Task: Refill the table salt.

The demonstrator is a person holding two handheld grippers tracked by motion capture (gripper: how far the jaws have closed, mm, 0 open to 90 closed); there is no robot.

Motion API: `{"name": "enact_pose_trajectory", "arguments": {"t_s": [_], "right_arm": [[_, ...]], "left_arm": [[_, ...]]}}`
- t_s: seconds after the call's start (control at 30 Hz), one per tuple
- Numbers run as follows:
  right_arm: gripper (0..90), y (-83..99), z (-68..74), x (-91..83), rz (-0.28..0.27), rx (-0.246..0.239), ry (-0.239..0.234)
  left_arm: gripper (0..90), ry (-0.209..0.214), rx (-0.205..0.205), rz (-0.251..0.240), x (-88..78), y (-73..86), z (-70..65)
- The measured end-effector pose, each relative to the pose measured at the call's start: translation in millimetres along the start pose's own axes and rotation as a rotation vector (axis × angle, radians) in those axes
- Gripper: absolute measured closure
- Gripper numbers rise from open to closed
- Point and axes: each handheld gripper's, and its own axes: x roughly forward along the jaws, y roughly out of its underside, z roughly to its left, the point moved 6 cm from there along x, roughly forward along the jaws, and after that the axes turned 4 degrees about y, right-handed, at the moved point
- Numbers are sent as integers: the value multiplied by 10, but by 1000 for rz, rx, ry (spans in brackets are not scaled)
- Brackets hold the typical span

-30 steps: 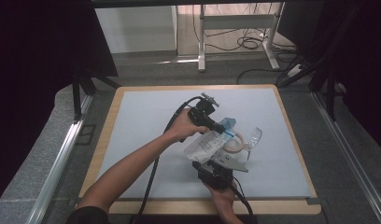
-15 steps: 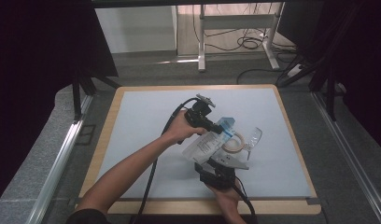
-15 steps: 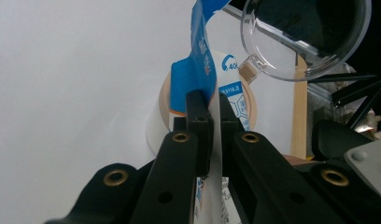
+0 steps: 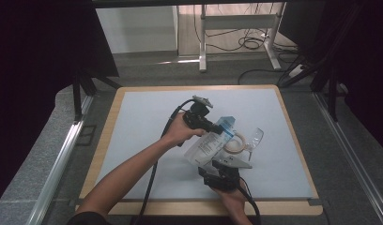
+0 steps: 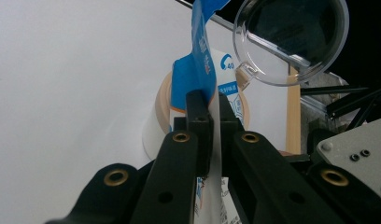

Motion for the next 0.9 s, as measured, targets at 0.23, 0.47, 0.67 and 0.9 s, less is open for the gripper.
{"name": "enact_pose_trajectory", "arguments": {"t_s": [0.23, 0.47, 0.67, 0.9], "right_arm": [[331, 46, -69, -75, 8, -17, 2], [329, 96, -175, -129, 18, -13, 17], [329, 110, -203, -158, 17, -12, 27], [329, 88, -237, -181, 4, 0, 35]], "left_arm": [[898, 0, -4, -22, -16, 5, -11], [898, 6, -2, -24, -37, 28, -10], [898, 0, -11, -43, -68, 39, 6], [899, -2, -8, -40, -73, 46, 9]]}}
